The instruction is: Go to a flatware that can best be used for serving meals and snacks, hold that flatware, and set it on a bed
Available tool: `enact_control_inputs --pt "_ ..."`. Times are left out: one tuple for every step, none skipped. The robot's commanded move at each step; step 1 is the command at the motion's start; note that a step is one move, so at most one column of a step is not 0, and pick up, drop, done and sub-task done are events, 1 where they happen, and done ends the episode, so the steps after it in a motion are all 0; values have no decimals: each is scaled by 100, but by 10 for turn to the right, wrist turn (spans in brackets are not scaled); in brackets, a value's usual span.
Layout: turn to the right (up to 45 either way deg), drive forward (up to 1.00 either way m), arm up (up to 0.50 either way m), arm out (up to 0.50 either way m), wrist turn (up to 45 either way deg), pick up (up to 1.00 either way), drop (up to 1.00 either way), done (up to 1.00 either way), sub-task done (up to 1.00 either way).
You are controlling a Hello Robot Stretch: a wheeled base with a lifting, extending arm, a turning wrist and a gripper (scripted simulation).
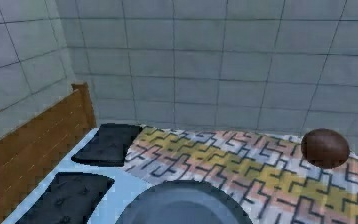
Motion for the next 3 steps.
enact_control_inputs --pt "-180 0 0 0 0 0 0 0 0" --pt "450 0 0 0 0 0 0 0 0" --pt "180 0 0 0 0 0 0 0 0"
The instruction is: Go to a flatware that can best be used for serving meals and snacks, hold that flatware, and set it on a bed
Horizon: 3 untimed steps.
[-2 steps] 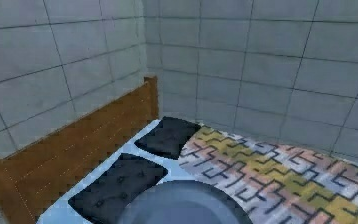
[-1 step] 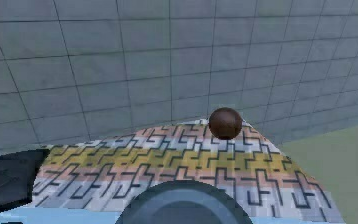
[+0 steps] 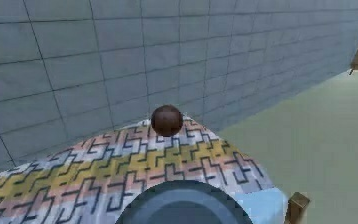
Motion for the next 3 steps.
enact_control_inputs --pt "450 0 0 0 0 0 0 0 0" --pt "0 5 0 0 0 0 0 0 0" --pt "-450 0 0 0 0 0 0 0 0"
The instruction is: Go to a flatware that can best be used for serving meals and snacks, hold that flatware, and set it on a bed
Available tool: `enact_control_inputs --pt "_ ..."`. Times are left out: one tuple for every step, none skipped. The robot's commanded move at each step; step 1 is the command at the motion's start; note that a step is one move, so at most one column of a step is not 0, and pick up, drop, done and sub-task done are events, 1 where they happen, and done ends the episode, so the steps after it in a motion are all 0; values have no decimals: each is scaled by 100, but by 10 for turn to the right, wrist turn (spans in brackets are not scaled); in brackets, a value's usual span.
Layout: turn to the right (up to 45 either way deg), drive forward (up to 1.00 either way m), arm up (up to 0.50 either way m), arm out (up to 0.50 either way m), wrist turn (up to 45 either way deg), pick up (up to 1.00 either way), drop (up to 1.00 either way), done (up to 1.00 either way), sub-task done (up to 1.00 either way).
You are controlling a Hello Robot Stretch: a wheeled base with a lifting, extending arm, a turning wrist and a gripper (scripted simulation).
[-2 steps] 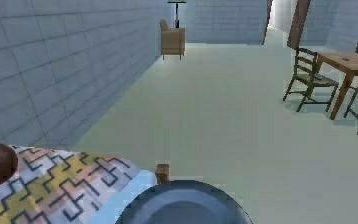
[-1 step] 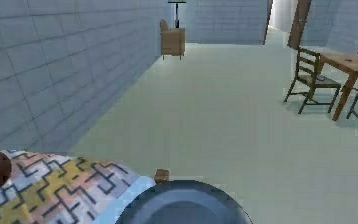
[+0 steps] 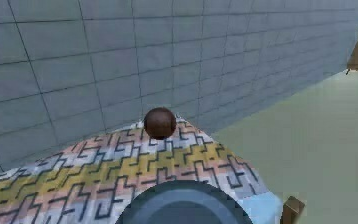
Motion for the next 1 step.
enact_control_inputs --pt "-450 0 0 0 0 0 0 0 0"
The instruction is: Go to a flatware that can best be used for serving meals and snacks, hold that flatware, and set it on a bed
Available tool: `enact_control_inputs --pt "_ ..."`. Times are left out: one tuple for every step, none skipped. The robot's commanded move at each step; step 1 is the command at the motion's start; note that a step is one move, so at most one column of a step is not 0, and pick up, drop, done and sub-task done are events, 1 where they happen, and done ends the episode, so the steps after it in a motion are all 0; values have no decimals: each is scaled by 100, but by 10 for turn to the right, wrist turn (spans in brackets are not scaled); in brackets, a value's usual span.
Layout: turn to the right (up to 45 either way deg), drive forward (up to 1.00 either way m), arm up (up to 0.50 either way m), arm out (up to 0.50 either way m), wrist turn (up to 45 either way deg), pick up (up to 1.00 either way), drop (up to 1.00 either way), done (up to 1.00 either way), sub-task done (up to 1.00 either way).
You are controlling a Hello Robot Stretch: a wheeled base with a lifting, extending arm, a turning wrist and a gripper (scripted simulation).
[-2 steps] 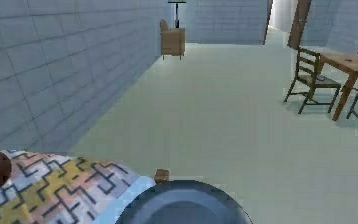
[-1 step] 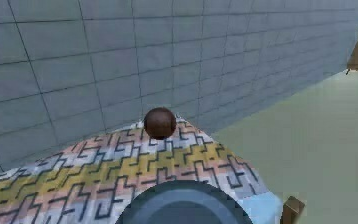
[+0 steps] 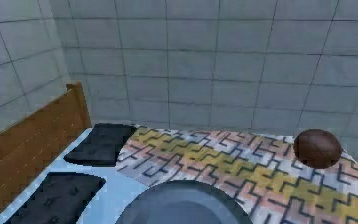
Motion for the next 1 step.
enact_control_inputs --pt "-450 0 0 0 0 0 0 0 0"
